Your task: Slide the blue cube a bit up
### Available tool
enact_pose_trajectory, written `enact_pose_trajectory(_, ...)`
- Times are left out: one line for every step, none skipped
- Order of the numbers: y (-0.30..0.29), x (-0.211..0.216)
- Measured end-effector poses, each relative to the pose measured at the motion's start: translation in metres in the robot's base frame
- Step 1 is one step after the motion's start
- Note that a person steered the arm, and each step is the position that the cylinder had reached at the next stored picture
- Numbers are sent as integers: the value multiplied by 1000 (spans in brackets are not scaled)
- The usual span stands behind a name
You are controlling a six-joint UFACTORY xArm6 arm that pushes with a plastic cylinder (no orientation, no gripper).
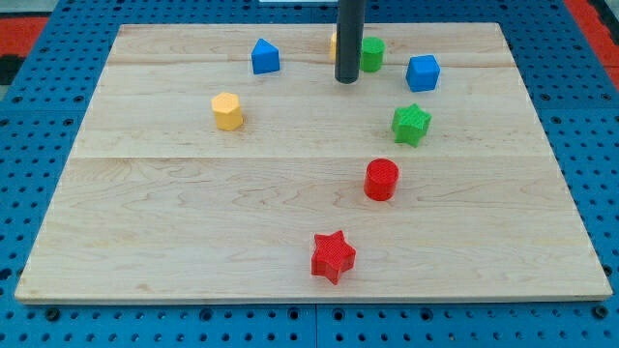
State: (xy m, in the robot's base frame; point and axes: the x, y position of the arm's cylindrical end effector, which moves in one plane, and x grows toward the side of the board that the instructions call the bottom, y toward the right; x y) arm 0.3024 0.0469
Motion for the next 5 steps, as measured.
enact_pose_trajectory(0,0)
enact_pose_trajectory(0,1)
enact_pose_trajectory(-4,13)
enact_pose_trajectory(-14,46)
enact_pose_trajectory(-32,74)
